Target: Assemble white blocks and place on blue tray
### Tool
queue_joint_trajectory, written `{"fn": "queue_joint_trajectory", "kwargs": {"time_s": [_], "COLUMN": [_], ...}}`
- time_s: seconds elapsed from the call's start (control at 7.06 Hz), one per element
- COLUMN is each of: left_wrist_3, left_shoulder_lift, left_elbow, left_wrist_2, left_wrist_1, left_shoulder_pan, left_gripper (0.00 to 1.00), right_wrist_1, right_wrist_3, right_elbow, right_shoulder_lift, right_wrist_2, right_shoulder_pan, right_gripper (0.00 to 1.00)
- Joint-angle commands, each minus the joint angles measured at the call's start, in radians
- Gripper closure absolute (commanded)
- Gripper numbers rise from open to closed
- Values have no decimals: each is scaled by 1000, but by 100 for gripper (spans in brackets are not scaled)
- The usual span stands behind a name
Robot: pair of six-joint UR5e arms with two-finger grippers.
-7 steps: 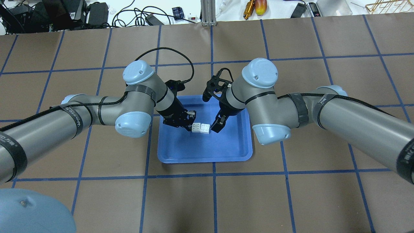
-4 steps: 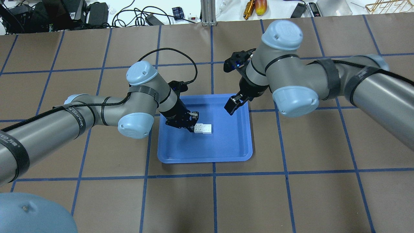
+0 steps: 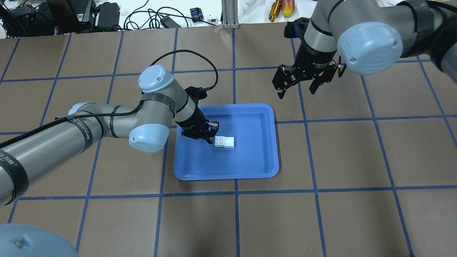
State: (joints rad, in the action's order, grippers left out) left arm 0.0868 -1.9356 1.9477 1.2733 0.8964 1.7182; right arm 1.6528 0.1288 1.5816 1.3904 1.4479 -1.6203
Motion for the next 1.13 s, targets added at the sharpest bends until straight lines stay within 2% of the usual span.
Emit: {"fn": "queue_joint_trajectory", "kwargs": {"time_s": [0.0,0.14,0.28,0.57,0.71,0.99], "left_wrist_3": [-34,-91,-131,-236,-298,-300], "left_shoulder_lift": [71,107,142,202,245,322], "left_elbow": [-38,-94,-160,-283,-312,-390], "left_wrist_2": [102,235,254,264,291,322], "left_wrist_1": [106,204,331,513,574,697], "left_shoulder_pan": [-14,-17,-28,-122,-159,-189], "left_gripper": [100,100,100,100,100,100], "right_wrist_1": [-170,-176,-174,-176,-177,-177], "right_wrist_3": [-67,-70,-69,-69,-72,-249], "right_elbow": [-38,-34,-25,-8,-12,-29], "right_shoulder_lift": [97,175,196,190,196,200], "right_wrist_2": [43,54,130,126,135,128], "right_shoulder_pan": [63,89,95,99,97,85], "right_gripper": [0,0,0,0,0,0]}}
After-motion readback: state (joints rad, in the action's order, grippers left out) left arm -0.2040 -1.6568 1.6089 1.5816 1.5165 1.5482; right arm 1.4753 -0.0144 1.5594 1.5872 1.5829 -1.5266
